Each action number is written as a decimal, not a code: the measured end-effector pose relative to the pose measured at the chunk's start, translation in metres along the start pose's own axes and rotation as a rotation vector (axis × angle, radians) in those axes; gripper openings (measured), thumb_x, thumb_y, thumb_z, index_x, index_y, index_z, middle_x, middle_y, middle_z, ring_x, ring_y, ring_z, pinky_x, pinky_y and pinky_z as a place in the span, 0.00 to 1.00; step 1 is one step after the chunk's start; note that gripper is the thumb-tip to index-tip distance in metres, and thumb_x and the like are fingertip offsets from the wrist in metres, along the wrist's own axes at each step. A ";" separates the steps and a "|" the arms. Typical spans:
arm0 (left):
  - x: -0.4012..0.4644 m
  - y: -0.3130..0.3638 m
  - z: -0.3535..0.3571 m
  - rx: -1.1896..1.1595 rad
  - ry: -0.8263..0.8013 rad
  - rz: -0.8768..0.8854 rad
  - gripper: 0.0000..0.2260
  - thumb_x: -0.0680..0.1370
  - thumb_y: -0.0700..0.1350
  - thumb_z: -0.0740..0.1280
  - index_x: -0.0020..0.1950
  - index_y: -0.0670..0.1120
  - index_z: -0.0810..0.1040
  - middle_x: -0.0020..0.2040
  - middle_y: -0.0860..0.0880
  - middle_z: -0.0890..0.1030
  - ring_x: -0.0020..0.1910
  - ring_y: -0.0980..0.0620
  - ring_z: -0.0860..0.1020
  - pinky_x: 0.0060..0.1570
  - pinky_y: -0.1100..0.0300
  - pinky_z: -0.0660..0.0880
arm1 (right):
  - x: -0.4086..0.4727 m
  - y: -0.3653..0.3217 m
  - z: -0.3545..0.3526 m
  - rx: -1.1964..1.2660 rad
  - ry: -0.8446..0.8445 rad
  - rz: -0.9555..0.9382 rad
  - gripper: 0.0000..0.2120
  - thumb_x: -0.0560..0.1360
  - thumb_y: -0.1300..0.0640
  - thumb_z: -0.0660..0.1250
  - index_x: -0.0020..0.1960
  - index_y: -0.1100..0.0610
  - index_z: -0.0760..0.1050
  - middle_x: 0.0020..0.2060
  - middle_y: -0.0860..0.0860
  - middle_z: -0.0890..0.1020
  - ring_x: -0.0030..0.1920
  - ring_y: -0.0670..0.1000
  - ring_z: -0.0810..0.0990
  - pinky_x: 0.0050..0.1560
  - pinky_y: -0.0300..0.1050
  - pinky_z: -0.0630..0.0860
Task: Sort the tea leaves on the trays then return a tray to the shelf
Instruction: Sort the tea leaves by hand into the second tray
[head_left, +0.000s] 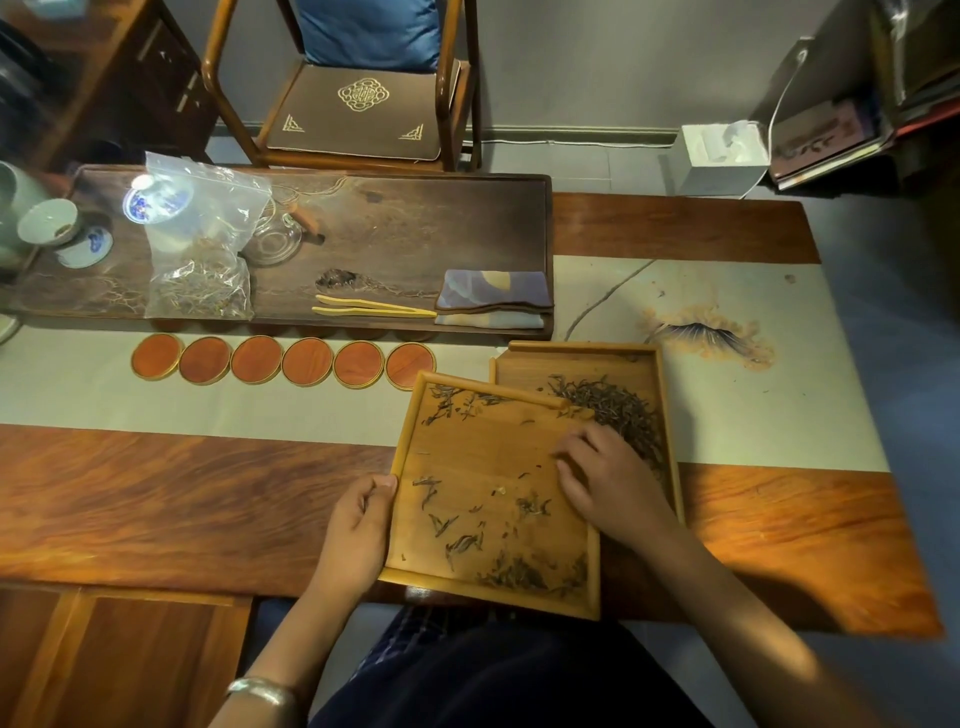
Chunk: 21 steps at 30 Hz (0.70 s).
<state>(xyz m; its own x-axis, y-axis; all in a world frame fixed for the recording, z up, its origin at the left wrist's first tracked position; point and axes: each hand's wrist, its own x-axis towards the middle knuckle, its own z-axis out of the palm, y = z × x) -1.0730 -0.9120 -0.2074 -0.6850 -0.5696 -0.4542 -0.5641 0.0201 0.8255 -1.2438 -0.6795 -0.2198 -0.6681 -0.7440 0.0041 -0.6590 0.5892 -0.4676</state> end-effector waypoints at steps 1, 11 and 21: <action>0.000 0.000 0.000 -0.003 -0.003 0.003 0.13 0.82 0.44 0.58 0.44 0.42 0.79 0.42 0.44 0.81 0.42 0.51 0.78 0.44 0.57 0.72 | 0.000 0.002 0.001 0.001 0.006 0.025 0.08 0.75 0.58 0.66 0.54 0.57 0.77 0.49 0.51 0.76 0.49 0.49 0.74 0.46 0.39 0.72; -0.003 -0.001 0.000 0.007 -0.009 0.013 0.13 0.82 0.44 0.58 0.44 0.42 0.79 0.42 0.42 0.81 0.40 0.51 0.78 0.41 0.60 0.71 | 0.015 0.033 -0.010 0.027 0.048 0.247 0.10 0.78 0.57 0.62 0.58 0.58 0.76 0.51 0.52 0.76 0.53 0.50 0.74 0.50 0.39 0.69; -0.004 0.000 0.001 -0.021 -0.002 0.032 0.13 0.82 0.43 0.58 0.45 0.39 0.78 0.42 0.40 0.81 0.43 0.45 0.78 0.42 0.59 0.72 | 0.082 0.018 -0.036 0.155 0.106 0.174 0.02 0.77 0.55 0.62 0.48 0.49 0.73 0.37 0.41 0.75 0.37 0.41 0.73 0.34 0.39 0.72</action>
<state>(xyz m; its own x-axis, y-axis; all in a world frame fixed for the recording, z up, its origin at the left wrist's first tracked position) -1.0708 -0.9094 -0.2059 -0.7033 -0.5674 -0.4282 -0.5322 0.0208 0.8464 -1.3233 -0.7184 -0.1963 -0.8046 -0.5938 0.0007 -0.4757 0.6438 -0.5994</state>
